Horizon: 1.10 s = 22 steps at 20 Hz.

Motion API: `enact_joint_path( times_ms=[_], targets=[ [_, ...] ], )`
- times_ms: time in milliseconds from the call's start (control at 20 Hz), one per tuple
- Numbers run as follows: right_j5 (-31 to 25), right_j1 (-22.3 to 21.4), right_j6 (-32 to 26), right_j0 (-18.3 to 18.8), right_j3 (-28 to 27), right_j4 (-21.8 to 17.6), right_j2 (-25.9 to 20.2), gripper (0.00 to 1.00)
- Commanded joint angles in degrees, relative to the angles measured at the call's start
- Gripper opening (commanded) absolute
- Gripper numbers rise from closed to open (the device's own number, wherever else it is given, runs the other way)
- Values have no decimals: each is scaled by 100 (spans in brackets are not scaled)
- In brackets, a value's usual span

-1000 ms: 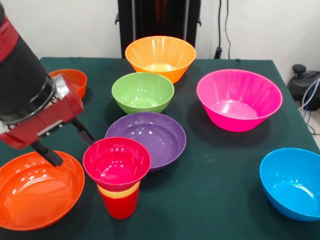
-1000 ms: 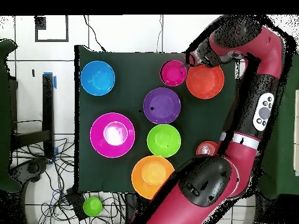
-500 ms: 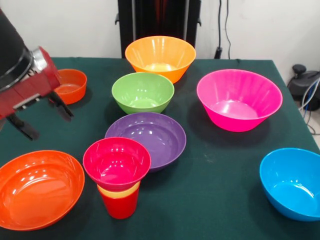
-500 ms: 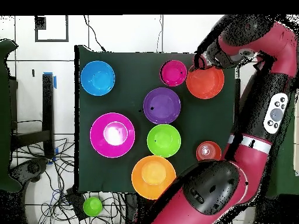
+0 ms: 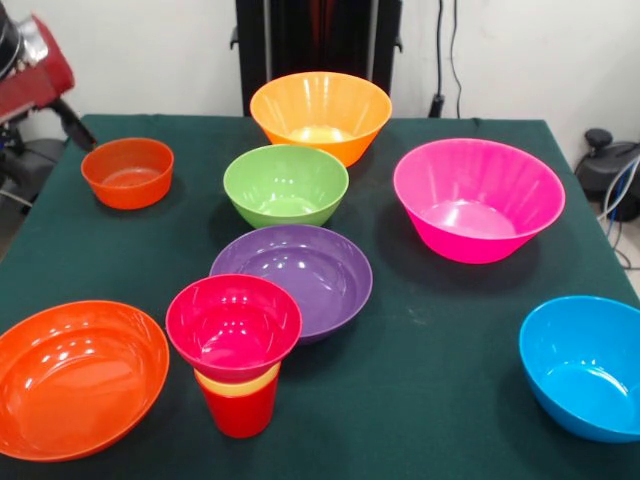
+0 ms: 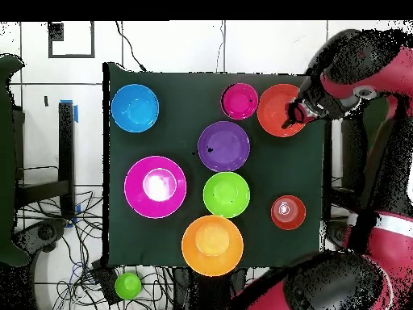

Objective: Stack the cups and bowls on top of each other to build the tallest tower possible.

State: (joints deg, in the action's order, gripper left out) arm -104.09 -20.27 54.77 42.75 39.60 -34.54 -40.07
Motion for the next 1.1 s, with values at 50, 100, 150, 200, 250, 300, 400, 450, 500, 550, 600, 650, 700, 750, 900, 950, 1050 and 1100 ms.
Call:
enact_joint_path(
  times_ms=[50, 100, 150, 200, 250, 300, 400, 450, 500, 550, 600, 650, 700, 750, 900, 950, 1050, 1100],
  targets=[
    [760, -1130, 63, 20, 2569, 244, 663, 100],
    [917, -1261, 360, 18, 2815, 330, 709, 100],
    [1114, -1414, 734, -7, 3062, 391, 807, 100],
    [1311, -1566, 1108, -31, 3308, 452, 904, 100],
    [1601, -1717, 1532, -45, 3594, 546, 1000, 100],
    [1805, -1860, 1879, -104, 3835, 606, 1124, 100],
    [2185, -2082, 2508, -274, 4247, 703, 1396, 100],
    [2347, -2160, 2804, -374, 4399, 728, 1536, 100],
    [2523, -2220, 3089, -452, 4560, 807, 1648, 100],
    [2658, -2253, 3285, -541, 4679, 828, 1772, 100],
    [2804, -2277, 3473, -609, 4792, 866, 1857, 100],
    [2978, -2281, 3623, -650, 4912, 898, 1955, 100],
    [3149, -2292, 3829, -730, 4996, 896, 2071, 100],
    [3326, -2326, 4030, -810, 5113, 870, 2197, 100],
    [3621, -2348, 4449, -1051, 5259, 738, 2507, 100],
    [3684, -2338, 4586, -1124, 5255, 668, 2589, 100],
    [3768, -2300, 4855, -1253, 5223, 530, 2752, 100],
    [3808, -2303, 4963, -1324, 5220, 409, 2847, 100]
  ],
)
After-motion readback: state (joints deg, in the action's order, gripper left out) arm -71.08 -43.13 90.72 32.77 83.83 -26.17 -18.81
